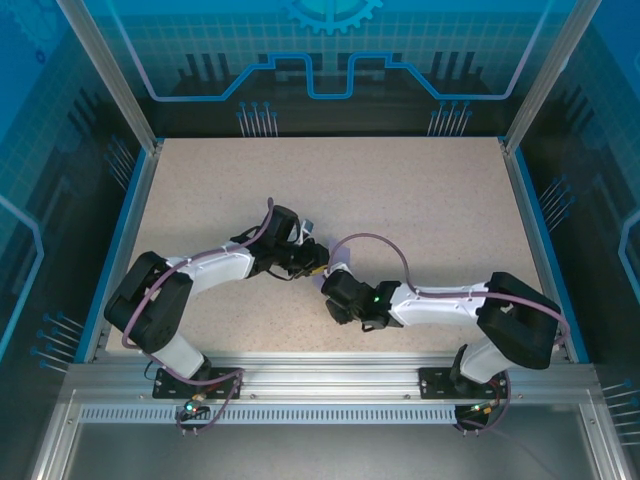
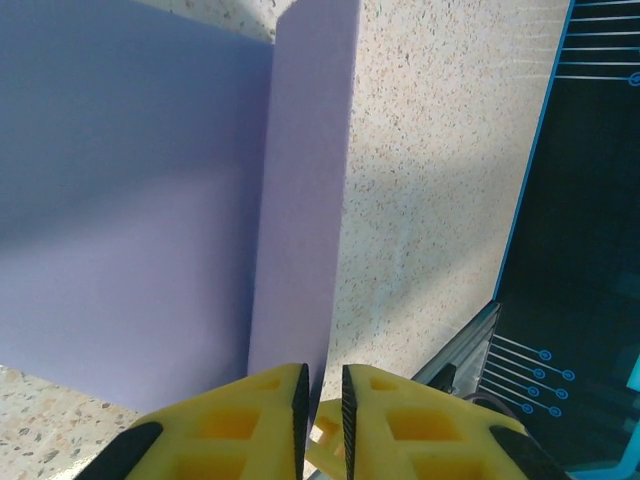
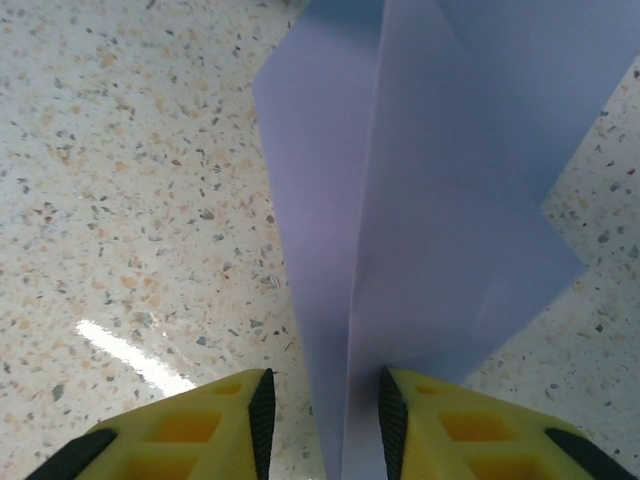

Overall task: Fold a paper plane with a square sheet of paper (fold left side to right side)
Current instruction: Fourth fold the wing at the center of the table.

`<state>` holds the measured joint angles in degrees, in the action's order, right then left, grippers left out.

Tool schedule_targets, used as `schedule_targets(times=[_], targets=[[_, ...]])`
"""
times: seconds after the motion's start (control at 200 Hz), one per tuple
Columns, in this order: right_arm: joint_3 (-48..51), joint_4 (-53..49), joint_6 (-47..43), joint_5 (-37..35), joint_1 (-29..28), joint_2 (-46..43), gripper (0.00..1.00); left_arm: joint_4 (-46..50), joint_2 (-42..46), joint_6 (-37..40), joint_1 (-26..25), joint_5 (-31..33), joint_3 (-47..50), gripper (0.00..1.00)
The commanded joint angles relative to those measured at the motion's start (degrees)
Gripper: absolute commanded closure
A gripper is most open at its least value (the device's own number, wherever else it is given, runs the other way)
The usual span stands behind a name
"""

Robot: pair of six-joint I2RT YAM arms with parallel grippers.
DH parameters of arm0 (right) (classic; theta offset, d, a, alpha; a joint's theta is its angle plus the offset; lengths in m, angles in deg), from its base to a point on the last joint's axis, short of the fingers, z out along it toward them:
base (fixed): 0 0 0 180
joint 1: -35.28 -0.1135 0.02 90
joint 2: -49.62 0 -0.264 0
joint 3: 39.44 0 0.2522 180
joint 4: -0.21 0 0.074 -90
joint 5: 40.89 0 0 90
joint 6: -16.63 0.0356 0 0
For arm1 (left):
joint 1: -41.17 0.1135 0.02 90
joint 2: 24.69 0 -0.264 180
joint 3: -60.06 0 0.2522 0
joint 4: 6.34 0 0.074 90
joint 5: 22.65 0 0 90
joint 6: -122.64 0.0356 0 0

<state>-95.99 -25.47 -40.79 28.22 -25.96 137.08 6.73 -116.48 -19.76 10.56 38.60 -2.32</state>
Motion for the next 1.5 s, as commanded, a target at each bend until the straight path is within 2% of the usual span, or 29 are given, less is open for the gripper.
schedule_targets(times=[0.0, 0.435, 0.71, 0.795, 0.92, 1.0, 1.215, 1.35, 1.496], targets=[[-1.8, -1.9, 0.1, -1.6, -0.6, 1.6, 0.68, 1.5, -0.4, -0.6, -0.4, 0.7, -1.5, 0.8], [-2.3, -3.6, 1.5, -2.7, 0.2, 3.0, 0.79, 3.6, -0.2, 0.5, -0.4, 1.7, -2.1, 0.79], [-2.3, -3.7, 1.0, -1.1, 0.9, 3.6, 0.96, 7.5, 1.0, 3.0, -0.4, 3.1, -3.4, 0.73], [-2.3, -3.5, 0.7, -0.1, 1.0, 3.7, 1.0, 9.5, 1.8, 4.2, -0.3, 3.5, -4.1, 0.64], [-1.7, -2.6, 0.5, 2.6, 1.8, 3.5, 1.0, 11.9, 3.7, 6.0, 0.4, 3.7, -4.8, 0.52], [-1.0, -1.6, 0.4, 4.8, 2.6, 2.9, 1.0, 13.4, 5.8, 7.2, 1.6, 4.0, -4.7, 0.41], [1.0, 1.7, -0.1, 12.3, 5.2, 0.2, 1.0, 17.6, 12.7, 10.0, 6.8, 4.7, -3.0, 0.29], [2.6, 4.1, -0.1, 17.6, 7.4, -1.5, 1.0, 18.8, 15.1, 9.9, 9.1, 5.0, -0.3, 0.31], [5.0, 8.4, 0.9, 23.4, 10.2, -2.6, 1.0, 14.9, 13.3, 8.6, 9.1, 2.6, 3.2, 0.49]])
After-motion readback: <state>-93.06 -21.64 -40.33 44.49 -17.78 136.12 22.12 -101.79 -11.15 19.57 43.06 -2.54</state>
